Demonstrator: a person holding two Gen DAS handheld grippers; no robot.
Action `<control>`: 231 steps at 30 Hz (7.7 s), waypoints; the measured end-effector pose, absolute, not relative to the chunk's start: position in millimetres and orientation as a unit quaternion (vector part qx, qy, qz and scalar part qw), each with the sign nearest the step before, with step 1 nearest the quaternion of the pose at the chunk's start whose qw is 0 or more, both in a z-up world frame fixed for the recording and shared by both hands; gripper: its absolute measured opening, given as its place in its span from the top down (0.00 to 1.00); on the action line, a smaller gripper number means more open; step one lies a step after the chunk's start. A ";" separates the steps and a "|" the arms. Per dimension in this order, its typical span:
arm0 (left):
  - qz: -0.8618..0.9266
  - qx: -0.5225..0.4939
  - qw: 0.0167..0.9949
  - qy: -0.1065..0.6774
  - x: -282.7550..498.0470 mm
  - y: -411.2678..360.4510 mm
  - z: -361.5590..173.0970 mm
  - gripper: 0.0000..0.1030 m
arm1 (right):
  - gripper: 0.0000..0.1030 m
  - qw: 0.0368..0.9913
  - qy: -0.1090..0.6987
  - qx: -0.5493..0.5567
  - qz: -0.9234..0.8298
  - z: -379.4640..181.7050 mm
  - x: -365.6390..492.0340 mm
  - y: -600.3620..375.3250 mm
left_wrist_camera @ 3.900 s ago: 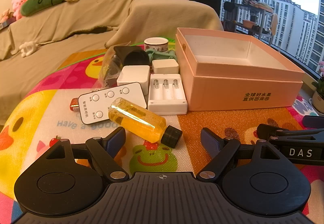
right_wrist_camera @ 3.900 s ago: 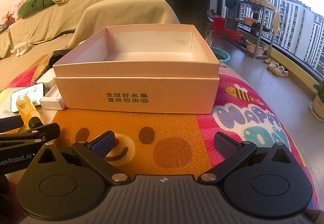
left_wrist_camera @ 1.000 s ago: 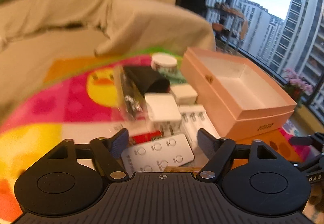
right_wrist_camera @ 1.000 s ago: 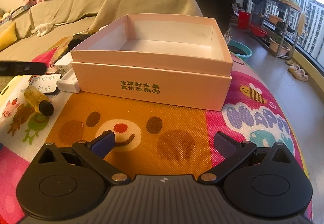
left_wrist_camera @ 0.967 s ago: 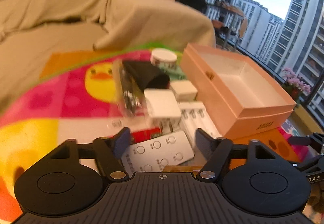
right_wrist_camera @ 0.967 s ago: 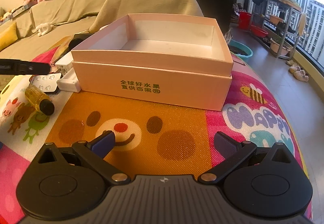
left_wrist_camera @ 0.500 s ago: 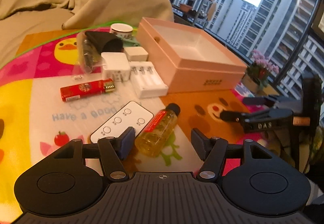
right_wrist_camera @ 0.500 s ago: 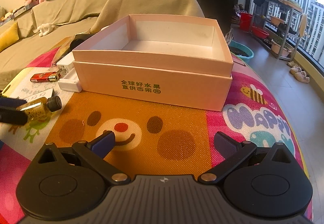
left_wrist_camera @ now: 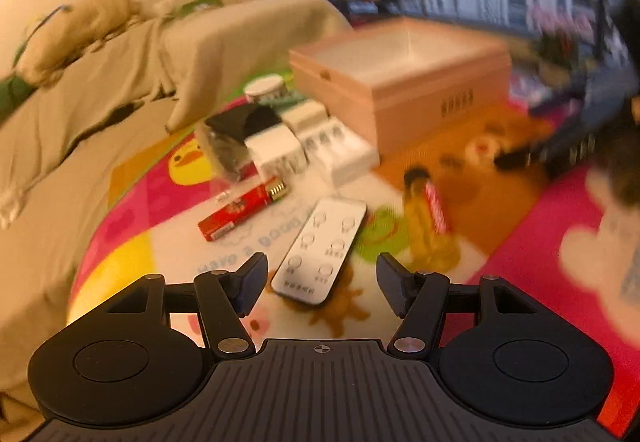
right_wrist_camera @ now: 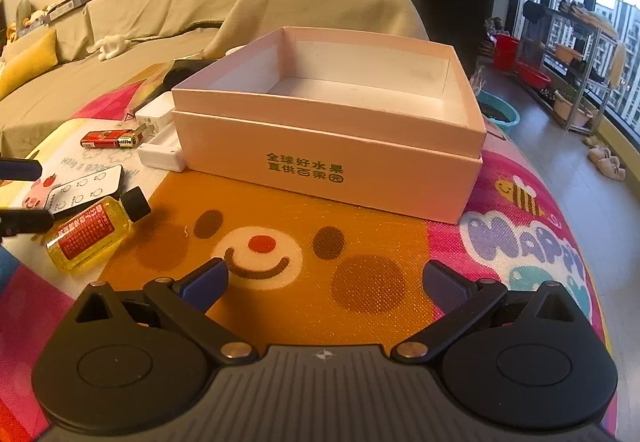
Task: Organize rigid objects
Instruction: 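Lower the left tool onto the white remote control and grasp it, then carry the remote into the pink box with left tool while right tool drops yellow bottle in, then move the left tool to the white battery charger and grasp it, then grasp the red lighter with the right tool while the left tool holds the charger, then drop the charger into the pink box with left tool while right tool drops the lighter in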
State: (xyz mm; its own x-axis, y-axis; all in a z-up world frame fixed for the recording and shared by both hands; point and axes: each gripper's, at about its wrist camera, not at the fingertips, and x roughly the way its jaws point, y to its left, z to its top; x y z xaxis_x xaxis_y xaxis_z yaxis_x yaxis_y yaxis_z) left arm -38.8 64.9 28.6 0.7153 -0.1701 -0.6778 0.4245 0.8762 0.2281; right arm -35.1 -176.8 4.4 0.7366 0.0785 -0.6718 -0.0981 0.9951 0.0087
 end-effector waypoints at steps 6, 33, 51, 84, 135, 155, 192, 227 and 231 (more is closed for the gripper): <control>-0.169 0.155 0.908 0.352 -3.0 66.6 19.4 0.34 | 0.00 0.931 0.358 -0.017 0.068 4.7 -37.3 -175.0; -0.143 0.047 0.922 0.356 -71.8 75.7 22.5 0.58 | 0.22 0.907 0.297 -0.097 0.282 46.6 -60.4 -106.7; -0.198 -0.032 0.946 0.257 68.3 -11.9 126.6 0.57 | 0.22 0.952 0.265 -0.065 0.135 59.0 -109.2 -206.3; -0.078 -0.073 0.941 0.321 70.5 50.7 22.3 0.57 | 0.17 0.956 0.285 -0.015 0.073 10.9 -66.4 -171.5; -0.201 0.142 0.912 0.327 -81.6 19.1 17.5 0.72 | 0.16 0.941 0.331 0.036 0.063 1.4 -46.0 -184.4; -0.174 0.108 0.915 0.346 -54.1 30.7 12.3 0.30 | 0.12 0.940 0.334 0.044 0.061 0.9 -45.5 -185.9; -0.065 -0.028 0.943 0.325 -98.6 133.0 8.9 0.49 | 0.78 0.863 0.366 -0.126 0.326 33.6 -2.0 13.4; -0.105 0.036 0.932 0.344 -92.1 47.2 11.1 0.49 | 0.21 0.905 0.342 -0.104 0.232 20.6 -65.0 -115.3; -0.135 0.014 0.934 0.330 -91.7 40.5 17.0 0.49 | 0.21 0.920 0.307 -0.088 0.226 36.6 -84.2 -131.2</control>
